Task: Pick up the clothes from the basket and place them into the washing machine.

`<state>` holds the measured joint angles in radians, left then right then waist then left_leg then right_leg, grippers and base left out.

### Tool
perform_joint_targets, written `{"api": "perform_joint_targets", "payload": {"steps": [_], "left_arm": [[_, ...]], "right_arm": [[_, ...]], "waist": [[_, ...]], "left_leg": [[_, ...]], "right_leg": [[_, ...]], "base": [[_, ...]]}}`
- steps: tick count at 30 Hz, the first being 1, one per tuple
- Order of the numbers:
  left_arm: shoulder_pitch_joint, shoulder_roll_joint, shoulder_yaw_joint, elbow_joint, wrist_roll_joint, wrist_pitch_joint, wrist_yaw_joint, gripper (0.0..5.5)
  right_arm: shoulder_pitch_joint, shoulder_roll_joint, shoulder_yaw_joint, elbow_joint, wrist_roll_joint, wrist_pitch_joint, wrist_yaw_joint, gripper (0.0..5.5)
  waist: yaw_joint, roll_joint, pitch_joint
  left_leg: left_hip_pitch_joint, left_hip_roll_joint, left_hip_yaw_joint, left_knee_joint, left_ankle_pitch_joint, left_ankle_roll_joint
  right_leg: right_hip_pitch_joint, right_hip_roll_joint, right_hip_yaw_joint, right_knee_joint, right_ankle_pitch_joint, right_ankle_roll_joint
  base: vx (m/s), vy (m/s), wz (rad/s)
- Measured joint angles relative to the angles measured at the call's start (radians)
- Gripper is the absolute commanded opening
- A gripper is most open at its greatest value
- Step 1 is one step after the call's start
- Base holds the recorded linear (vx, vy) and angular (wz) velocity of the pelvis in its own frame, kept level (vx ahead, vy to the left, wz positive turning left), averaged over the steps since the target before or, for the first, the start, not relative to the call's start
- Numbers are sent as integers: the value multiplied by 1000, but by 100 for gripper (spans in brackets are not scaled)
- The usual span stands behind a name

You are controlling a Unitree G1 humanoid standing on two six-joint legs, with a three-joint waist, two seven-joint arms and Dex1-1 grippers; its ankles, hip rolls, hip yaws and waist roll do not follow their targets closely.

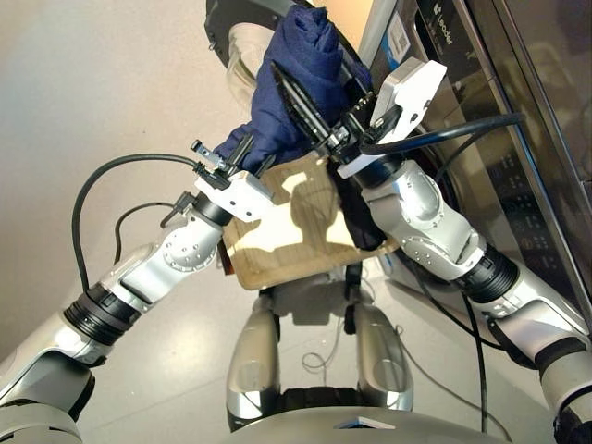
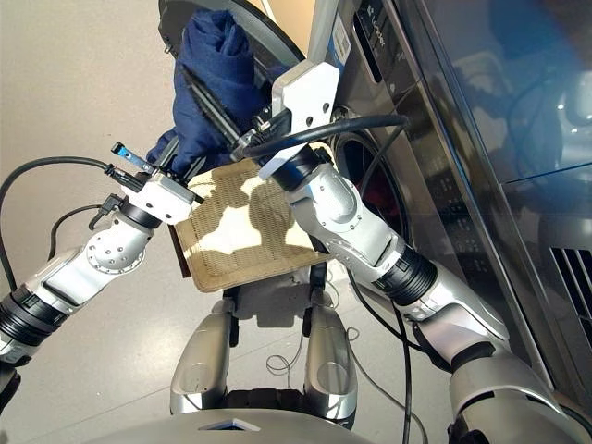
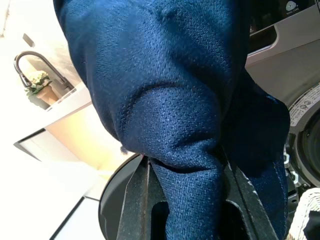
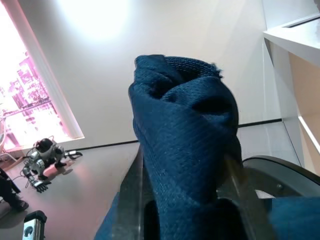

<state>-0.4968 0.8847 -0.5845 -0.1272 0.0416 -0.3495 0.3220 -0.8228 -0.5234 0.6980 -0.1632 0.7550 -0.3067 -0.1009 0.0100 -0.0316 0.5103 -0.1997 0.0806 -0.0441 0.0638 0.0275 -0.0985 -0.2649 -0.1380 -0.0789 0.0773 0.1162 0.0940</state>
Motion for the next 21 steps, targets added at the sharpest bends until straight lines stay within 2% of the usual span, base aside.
{"api": "perform_joint_targets", "payload": {"steps": [9, 12, 13, 14, 17, 21], "left_arm": [[17, -50, 3, 1, 1, 7, 1, 0], [35, -82, 12, 3, 0, 8, 11, 250], [46, -96, 16, 3, 0, 8, 23, 457], [53, -103, 18, 3, 0, 8, 28, 550], [64, -129, 19, 4, -1, 9, 44, 550], [55, -142, 20, 4, -5, 7, 71, 550]], "right_arm": [[102, 39, -48, 5, -77, 0, -66, 0], [132, 47, -61, 20, -126, 1, -90, 0], [142, 52, -68, 42, -132, 2, -97, 0], [155, 74, -75, 79, -131, -1, -105, 0], [190, 155, -111, 276, -135, 17, -160, 0], [224, 201, -118, 517, -196, 62, -237, 0]], "waist": [[-2, 13, -10], [-3, 17, -14], [-3, 18, -16], [-4, 19, -19], [-3, 18, -36], [3, 19, -42]], "left_leg": [[-1, -2, -5, 3, 0, 0], [-1, -2, -5, 4, 0, 0], [-1, -2, -5, 4, 0, 0], [-1, -2, -5, 5, 0, 0], [-2, -3, -5, 4, 0, 0], [-3, -4, -5, 5, 0, 1]], "right_leg": [[4, -1, -2, -1, 0, 0], [5, -1, -2, -1, 1, 0], [5, -1, -2, -1, 1, 0], [4, -1, -2, -1, 1, 0], [3, -2, -1, -2, 1, 0], [3, -3, -1, -3, 2, 0]], "base": [[0, 0, 0], [0, 0, 0], [0, 0, 0], [0, 0, 0], [0, 0, 0], [0, 0, 0]]}}
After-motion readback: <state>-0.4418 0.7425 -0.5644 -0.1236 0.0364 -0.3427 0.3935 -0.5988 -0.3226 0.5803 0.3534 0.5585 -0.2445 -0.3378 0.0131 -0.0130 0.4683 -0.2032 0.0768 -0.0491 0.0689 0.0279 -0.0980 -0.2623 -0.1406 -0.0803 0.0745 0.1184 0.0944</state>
